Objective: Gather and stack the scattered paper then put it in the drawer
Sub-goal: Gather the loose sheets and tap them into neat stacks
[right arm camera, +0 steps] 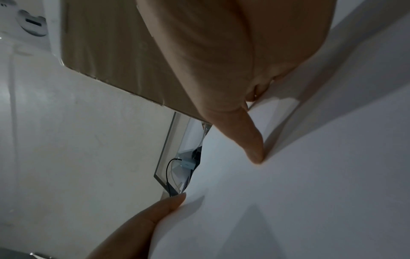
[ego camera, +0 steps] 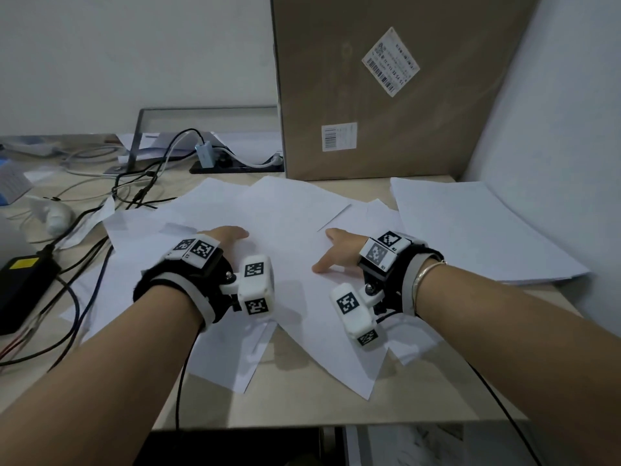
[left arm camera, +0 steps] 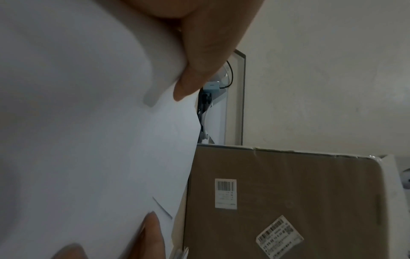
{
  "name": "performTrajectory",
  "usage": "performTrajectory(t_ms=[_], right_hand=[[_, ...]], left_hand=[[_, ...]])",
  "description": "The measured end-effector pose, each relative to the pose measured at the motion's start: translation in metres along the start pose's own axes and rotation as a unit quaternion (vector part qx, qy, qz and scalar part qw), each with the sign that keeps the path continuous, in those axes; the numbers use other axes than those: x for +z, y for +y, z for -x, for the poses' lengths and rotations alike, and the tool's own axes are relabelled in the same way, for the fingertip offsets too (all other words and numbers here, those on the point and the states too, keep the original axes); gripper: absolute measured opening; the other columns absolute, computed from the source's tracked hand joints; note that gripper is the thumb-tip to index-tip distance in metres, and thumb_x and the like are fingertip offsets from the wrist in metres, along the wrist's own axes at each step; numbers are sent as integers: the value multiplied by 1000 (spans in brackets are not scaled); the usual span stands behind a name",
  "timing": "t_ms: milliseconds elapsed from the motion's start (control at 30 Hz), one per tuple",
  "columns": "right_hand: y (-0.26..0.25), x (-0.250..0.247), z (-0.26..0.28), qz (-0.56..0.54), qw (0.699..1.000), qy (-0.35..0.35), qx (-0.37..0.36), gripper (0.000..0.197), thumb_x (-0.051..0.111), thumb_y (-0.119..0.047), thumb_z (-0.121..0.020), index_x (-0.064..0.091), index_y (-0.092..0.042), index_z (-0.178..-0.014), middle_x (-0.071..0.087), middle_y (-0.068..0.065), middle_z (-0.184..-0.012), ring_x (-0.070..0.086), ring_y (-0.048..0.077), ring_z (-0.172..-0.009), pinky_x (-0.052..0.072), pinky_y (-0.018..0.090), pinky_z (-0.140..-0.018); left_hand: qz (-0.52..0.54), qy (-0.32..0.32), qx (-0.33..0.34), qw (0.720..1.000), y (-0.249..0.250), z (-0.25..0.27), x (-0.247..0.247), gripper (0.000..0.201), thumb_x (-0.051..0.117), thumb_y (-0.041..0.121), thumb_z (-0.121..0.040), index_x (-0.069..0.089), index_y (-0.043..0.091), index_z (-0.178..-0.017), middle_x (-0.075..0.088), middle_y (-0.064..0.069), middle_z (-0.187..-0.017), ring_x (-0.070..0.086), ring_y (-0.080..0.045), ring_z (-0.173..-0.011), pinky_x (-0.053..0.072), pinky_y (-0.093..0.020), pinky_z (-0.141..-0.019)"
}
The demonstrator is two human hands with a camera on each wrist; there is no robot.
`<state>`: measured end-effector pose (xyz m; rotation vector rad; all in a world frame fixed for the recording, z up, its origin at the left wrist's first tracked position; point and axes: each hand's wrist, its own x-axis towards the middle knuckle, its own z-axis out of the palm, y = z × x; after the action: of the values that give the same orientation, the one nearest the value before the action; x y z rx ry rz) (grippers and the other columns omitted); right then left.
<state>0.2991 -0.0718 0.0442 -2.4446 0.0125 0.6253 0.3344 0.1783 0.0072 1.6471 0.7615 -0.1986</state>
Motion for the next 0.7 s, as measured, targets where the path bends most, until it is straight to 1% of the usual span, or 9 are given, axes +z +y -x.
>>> performTrajectory(t_ms=[67, 100, 133, 200, 233, 367, 433, 600, 700], right_hand=[[3, 3, 5, 0, 1000, 1, -6, 91, 72, -28, -83, 15, -12, -152, 29, 5, -153, 32, 27, -139, 32, 41, -110], [5, 4, 7, -5, 1000, 1, -10, 91, 72, -28, -82, 16, -13, -152, 30, 5, -153, 32, 27, -138, 32, 41, -110], [6, 5, 9, -15, 1000, 0, -11, 90, 72, -27, -82, 17, -14, -152, 31, 4, -152, 33, 27, -138, 33, 40, -109], [9, 5, 12, -37, 999, 1, -15, 87, 72, -26, -83, 19, -15, -151, 33, 4, -152, 35, 26, -137, 34, 39, -109], [11, 4, 13, -46, 999, 1, -19, 86, 72, -26, -83, 20, -15, -151, 31, 4, -153, 34, 25, -139, 34, 37, -109], [20, -3, 22, -101, 994, 8, -27, 81, 72, -21, -83, 25, -15, -149, 29, 6, -154, 31, 22, -141, 31, 33, -107], [27, -7, 28, -118, 992, 23, -25, 79, 73, -21, -83, 29, -15, -148, 31, 7, -153, 33, 22, -140, 33, 35, -109], [48, -23, 45, -161, 984, 75, -6, 80, 73, -33, -82, 29, -18, -148, 36, 5, -150, 38, 23, -136, 33, 33, -109], [61, -27, 54, -212, 973, 95, 16, 88, 75, -34, -79, 25, -18, -149, 33, 6, -152, 35, 26, -138, 32, 36, -111]], left_hand=[[-26, -2, 3, 1000, 1, 38, 8, 35, 73, 15, -79, 59, -2, -106, 60, -13, -100, 59, -29, -82, 50, -39, -76], [-23, 3, 3, 1000, -2, 45, 8, 27, 66, 11, -87, 57, -3, -109, 58, -16, -104, 59, -31, -86, 49, -40, -70], [-39, 13, 6, 999, -5, 48, 7, 35, 64, 10, -89, 55, -5, -119, 58, -18, -115, 59, -34, -99, 50, -42, -72], [-63, 23, 21, 998, -9, 48, 2, 50, 65, 12, -88, 48, -5, -131, 53, -20, -132, 53, -37, -120, 48, -45, -92], [-69, 23, 30, 997, -10, 49, -1, 52, 66, 12, -87, 47, -4, -133, 51, -22, -135, 52, -38, -123, 47, -45, -95], [-70, 52, 70, 994, -19, 51, -10, 52, 69, 10, -83, 49, -3, -130, 55, -20, -130, 54, -39, -119, 47, -42, -96], [-37, 74, 86, 993, -20, 53, -13, 49, 72, 12, -81, 52, -5, -123, 59, -20, -125, 57, -38, -114, 45, -48, -101], [35, 104, 105, 988, -23, 77, -15, 49, 71, 18, -83, 51, -6, -120, 59, -16, -122, 58, -34, -111, 46, -45, -99], [38, 108, 106, 988, -26, 92, -13, 53, 64, 21, -89, 47, -7, -131, 56, -17, -128, 56, -33, -115, 43, -32, -83]])
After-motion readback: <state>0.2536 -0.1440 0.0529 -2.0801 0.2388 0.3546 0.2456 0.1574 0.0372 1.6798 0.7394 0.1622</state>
